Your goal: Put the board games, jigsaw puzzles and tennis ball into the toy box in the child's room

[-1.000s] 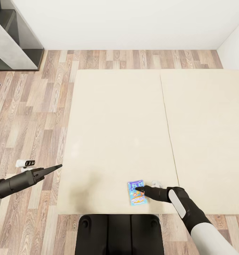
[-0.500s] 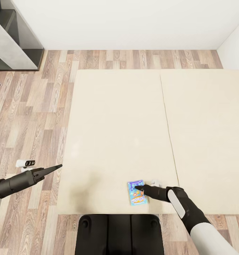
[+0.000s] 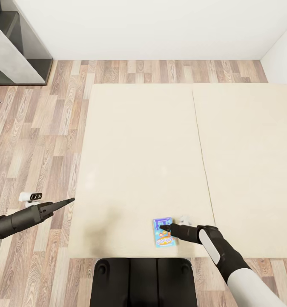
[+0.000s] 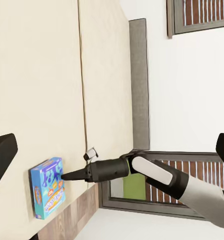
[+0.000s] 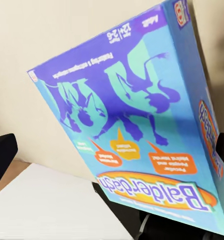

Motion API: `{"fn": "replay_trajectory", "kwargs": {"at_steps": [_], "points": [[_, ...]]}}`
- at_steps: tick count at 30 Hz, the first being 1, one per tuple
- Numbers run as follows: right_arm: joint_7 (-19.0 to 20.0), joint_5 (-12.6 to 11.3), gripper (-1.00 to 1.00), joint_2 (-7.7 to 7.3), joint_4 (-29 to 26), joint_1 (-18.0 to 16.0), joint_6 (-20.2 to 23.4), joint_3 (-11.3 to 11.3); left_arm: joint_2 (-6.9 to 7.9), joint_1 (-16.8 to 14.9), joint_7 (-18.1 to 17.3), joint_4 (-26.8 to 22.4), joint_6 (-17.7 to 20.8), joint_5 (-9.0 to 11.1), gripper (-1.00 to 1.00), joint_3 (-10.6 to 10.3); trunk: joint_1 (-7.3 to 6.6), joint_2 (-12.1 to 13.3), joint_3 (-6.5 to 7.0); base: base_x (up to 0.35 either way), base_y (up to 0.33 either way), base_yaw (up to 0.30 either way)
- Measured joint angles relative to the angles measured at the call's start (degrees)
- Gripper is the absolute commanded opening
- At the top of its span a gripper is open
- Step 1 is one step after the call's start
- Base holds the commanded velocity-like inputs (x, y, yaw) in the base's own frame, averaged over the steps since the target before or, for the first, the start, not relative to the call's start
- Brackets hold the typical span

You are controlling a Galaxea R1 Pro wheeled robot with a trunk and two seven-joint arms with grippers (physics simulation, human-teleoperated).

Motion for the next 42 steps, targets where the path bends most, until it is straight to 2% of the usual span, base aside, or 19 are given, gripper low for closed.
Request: {"fn": "replay_trajectory", "kwargs": {"at_steps": [20, 42], "points": [[0.83, -0.20, 1.00, -0.64, 0.46, 0.00, 0.61, 0.09, 0.01, 0.05, 0.00, 0.00, 0.00, 0.00, 1.00, 0.01, 0.00, 0.00, -0.05, 0.000, 0.000, 0.000], [0.84, -0.20, 1.00, -0.37, 0.46, 0.00, 0.63, 0.08, 0.05, 0.07, 0.00, -0.01, 0.01, -0.01, 1.00, 0.01, 0.00, 0.00, -1.96, 0.000, 0.000, 0.000]]}}
